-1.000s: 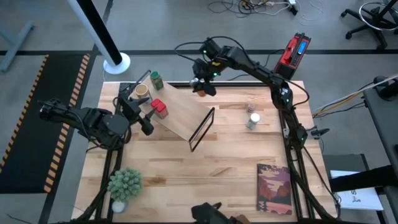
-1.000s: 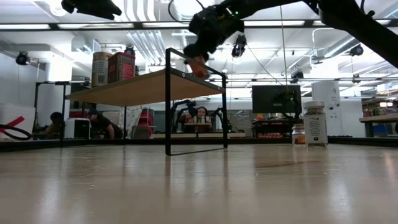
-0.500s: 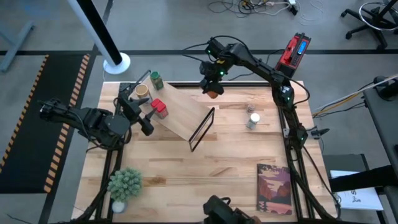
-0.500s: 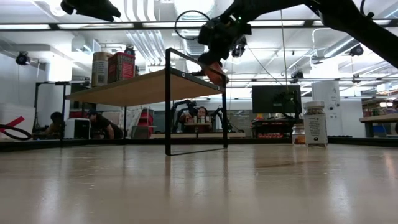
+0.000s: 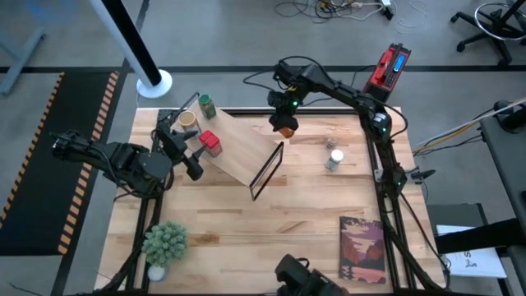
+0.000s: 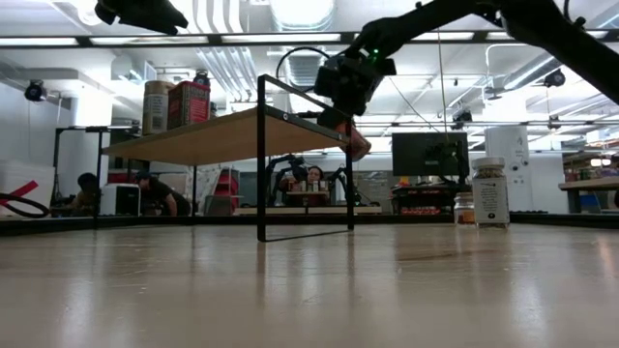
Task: Shelf spices
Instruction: Remove the black seasoning bottle from the shelf
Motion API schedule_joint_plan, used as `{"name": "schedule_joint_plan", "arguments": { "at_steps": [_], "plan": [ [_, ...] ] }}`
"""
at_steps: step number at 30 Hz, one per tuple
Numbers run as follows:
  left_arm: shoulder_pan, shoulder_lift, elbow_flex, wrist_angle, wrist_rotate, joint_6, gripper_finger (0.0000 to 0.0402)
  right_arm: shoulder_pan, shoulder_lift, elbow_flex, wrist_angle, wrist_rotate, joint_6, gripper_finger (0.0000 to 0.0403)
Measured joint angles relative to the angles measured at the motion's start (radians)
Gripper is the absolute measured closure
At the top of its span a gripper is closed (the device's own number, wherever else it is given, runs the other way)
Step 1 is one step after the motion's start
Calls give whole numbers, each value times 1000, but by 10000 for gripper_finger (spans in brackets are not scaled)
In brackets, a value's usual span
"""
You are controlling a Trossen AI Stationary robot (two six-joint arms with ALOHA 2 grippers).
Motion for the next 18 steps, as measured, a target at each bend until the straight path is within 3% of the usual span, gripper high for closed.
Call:
{"name": "schedule_joint_plan", "arguments": {
  "at_steps": [9, 18],
  "plan": [
    [0, 0, 0, -1, 0, 0, 171, -50, -180, -303, 171, -35, 62, 222],
    [0, 0, 0, 1, -2, 5, 171, -85, -434, -690, 527, -28, 203, 222]
  ]
}}
